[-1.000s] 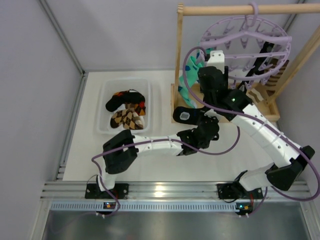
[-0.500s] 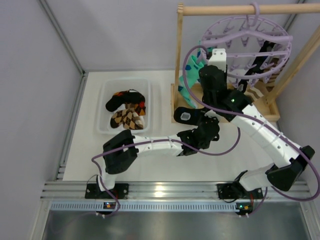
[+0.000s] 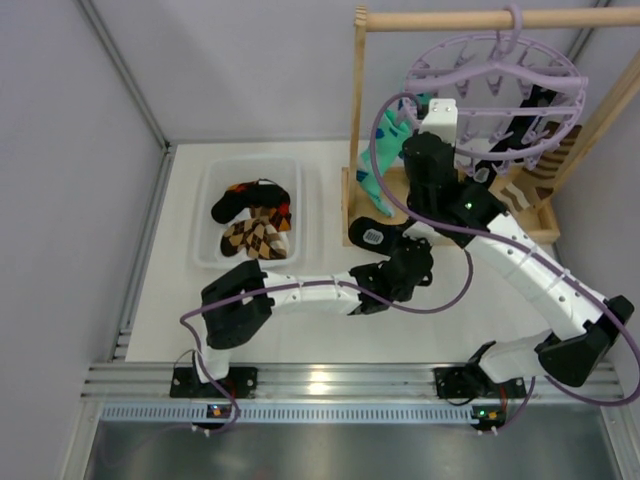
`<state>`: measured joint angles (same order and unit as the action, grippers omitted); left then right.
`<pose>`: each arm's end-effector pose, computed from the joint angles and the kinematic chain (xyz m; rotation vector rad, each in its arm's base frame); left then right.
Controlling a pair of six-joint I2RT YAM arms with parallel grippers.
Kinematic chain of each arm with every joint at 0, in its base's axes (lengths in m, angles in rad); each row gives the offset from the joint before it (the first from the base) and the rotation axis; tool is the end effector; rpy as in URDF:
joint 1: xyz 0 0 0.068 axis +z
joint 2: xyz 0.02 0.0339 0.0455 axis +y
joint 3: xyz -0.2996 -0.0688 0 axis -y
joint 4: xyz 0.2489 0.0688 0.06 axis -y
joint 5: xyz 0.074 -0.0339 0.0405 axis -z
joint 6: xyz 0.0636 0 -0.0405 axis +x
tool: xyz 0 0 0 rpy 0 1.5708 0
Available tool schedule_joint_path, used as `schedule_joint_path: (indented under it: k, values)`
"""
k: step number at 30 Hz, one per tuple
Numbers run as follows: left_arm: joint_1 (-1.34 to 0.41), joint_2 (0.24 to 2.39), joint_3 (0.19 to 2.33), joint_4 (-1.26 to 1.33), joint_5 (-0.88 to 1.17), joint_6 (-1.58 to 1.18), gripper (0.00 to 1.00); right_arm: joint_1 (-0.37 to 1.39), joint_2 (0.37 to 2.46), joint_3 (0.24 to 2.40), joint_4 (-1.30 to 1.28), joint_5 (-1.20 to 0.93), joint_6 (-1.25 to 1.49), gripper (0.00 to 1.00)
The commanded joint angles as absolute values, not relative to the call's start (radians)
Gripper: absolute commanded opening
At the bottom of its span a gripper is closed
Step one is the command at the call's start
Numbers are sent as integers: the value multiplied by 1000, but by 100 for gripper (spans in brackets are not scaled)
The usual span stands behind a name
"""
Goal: Remove the socks clipped to the hanger
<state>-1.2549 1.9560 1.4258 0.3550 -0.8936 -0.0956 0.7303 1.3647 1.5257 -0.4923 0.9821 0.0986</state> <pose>0.1993 -0.4501 0.2972 0.3310 1.6528 -0.2349 0.2574 0.1595 0.4703 0.0858 1.7621 -0.3332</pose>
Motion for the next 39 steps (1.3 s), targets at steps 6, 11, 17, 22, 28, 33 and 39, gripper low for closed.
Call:
schedule_joint_path:
  k: [6, 11, 17, 22, 28, 33, 39]
  values:
    - [-1216, 1695, 1188, 399, -908, -189, 0, 721, 1272, 1497, -413, 927, 100, 7]
    - [-1212, 1493, 1071, 376, -980, -152, 0, 719, 1212, 1439, -397, 864, 95, 18]
    - [-1042, 1330, 1049, 137, -902, -268, 0, 718, 1125, 1382, -403, 805, 103, 49]
    - [-888, 1270, 1156, -78, -842, -282, 0, 719, 1060, 1351, -414, 746, 109, 81]
    - [-769, 1301, 1395, -264, -819, -210, 0, 718, 979, 1293, -420, 641, 127, 99]
    - [-667, 1368, 1569, -353, -776, -170, 0, 718, 927, 1247, -428, 634, 132, 100]
    - [-506, 1463, 1712, -414, -663, -129, 0, 719, 885, 1210, -428, 638, 129, 99]
